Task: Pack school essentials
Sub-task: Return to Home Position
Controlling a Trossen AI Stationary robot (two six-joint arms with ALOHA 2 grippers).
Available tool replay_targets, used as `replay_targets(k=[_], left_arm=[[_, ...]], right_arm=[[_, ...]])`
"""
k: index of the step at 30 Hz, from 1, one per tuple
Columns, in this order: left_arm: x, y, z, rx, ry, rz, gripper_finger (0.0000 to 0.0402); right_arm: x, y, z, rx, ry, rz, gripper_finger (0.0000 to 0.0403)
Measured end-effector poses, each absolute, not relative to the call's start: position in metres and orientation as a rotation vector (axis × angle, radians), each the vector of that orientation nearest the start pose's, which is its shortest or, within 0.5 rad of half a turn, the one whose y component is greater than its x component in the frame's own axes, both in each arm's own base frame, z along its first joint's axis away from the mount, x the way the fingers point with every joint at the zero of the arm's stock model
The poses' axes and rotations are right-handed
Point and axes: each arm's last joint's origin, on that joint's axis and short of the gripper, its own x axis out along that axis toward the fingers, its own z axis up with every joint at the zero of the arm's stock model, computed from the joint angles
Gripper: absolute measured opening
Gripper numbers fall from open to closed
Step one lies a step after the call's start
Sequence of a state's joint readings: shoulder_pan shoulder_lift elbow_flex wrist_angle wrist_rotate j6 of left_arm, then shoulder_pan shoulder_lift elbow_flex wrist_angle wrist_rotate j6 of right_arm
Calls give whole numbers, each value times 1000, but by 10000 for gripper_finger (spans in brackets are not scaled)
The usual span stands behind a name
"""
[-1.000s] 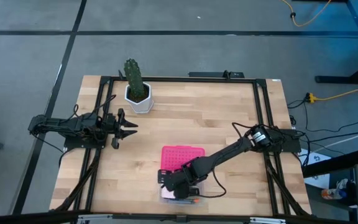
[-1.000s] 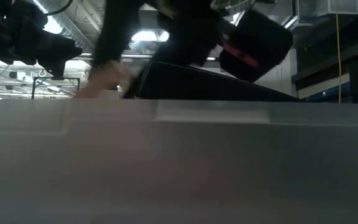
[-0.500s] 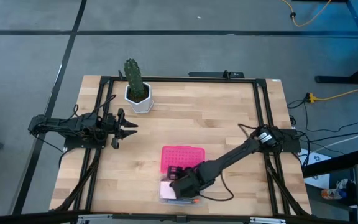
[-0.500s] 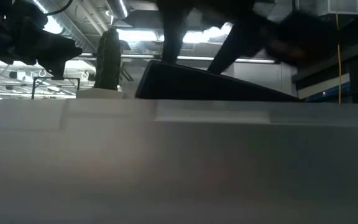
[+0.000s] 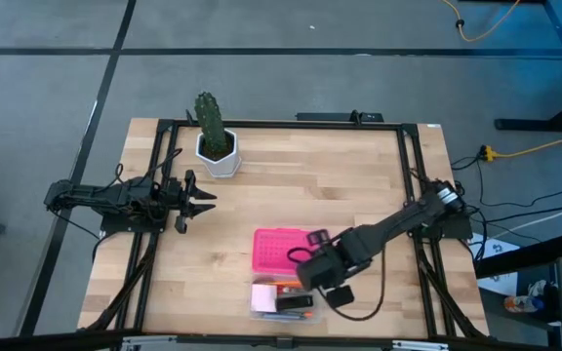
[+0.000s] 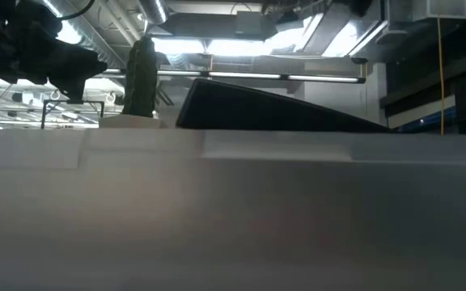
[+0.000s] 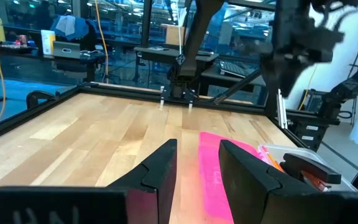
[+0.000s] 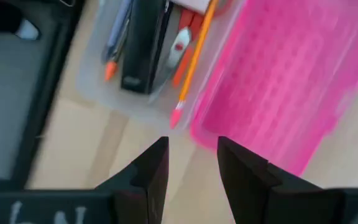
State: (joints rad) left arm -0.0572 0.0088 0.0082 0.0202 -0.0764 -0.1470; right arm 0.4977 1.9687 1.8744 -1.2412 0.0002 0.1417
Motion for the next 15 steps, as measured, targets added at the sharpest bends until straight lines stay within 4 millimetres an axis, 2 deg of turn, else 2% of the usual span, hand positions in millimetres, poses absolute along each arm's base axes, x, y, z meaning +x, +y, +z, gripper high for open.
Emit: replay_targets(k=[4, 11, 15], left_arm=[[98, -3, 167, -148, -20, 18, 114], [98, -3, 168, -148, -21, 18, 114], [98, -3, 168, -148, -21, 17, 114]], right_arm=[[324, 192, 311, -176, 1329, 265, 139], [286, 199, 351, -260, 1149, 172, 139], [267, 198, 372, -238, 1078, 159, 139]])
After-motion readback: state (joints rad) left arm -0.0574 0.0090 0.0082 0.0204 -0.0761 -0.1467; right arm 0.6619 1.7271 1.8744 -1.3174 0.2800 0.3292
